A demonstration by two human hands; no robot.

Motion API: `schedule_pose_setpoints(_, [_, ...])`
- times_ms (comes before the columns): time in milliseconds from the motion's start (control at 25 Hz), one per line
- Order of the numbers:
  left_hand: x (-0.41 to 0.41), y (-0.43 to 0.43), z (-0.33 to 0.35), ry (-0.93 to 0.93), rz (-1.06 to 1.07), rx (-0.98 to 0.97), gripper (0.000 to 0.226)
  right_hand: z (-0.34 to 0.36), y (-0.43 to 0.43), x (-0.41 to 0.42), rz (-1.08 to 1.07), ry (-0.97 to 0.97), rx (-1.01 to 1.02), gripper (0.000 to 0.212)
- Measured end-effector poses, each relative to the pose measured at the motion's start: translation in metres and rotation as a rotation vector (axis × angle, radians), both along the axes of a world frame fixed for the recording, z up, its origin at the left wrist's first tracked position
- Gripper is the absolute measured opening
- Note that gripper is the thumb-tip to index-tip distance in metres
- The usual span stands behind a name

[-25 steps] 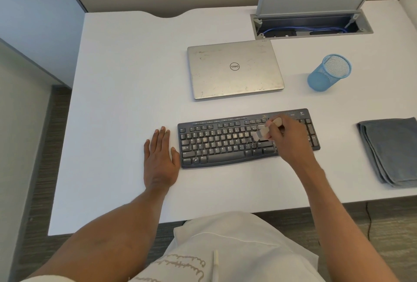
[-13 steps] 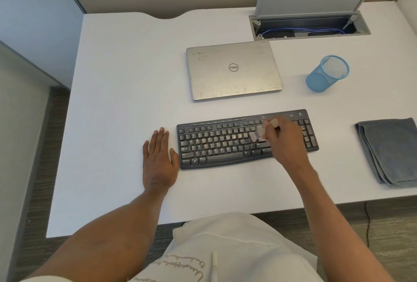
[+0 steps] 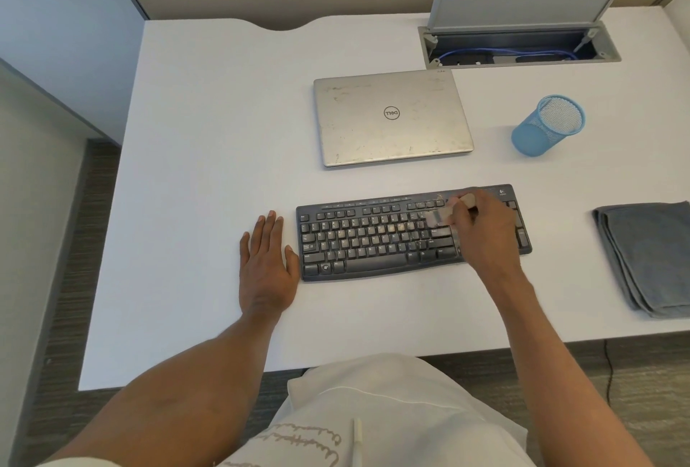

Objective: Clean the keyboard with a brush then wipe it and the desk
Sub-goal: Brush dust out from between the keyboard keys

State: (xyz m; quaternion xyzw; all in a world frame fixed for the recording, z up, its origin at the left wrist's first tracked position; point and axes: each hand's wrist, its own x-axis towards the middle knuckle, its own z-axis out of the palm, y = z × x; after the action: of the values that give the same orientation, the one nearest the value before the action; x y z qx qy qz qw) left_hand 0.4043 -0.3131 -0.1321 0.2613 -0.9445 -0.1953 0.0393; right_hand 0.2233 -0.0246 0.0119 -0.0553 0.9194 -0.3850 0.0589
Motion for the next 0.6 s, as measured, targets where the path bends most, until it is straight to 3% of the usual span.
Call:
schedule_pose_setpoints(160, [0.000,0.000,0.001,0.010,-0.002,0.010,0.064,-0.008,-0.022,0.008,0.156,-0.110,-0.034,0.017])
schedule_pose_setpoints(280, [0.000,0.001,0.001,0.004,0.002,0.009,0.064,-0.015,-0.015,0.001,0.089,-0.135,-0.006,0.019])
schedule_pose_setpoints(440, [0.000,0.000,0.001,-0.016,-0.002,0.008,0.064,0.001,0.007,-0.008,-0.045,-0.020,0.050,0.022])
schedule_pose_setpoints(600, [0.000,0.001,0.001,-0.008,0.000,0.009,0.064,0.013,-0.004,0.000,0.012,0.106,-0.024,0.019])
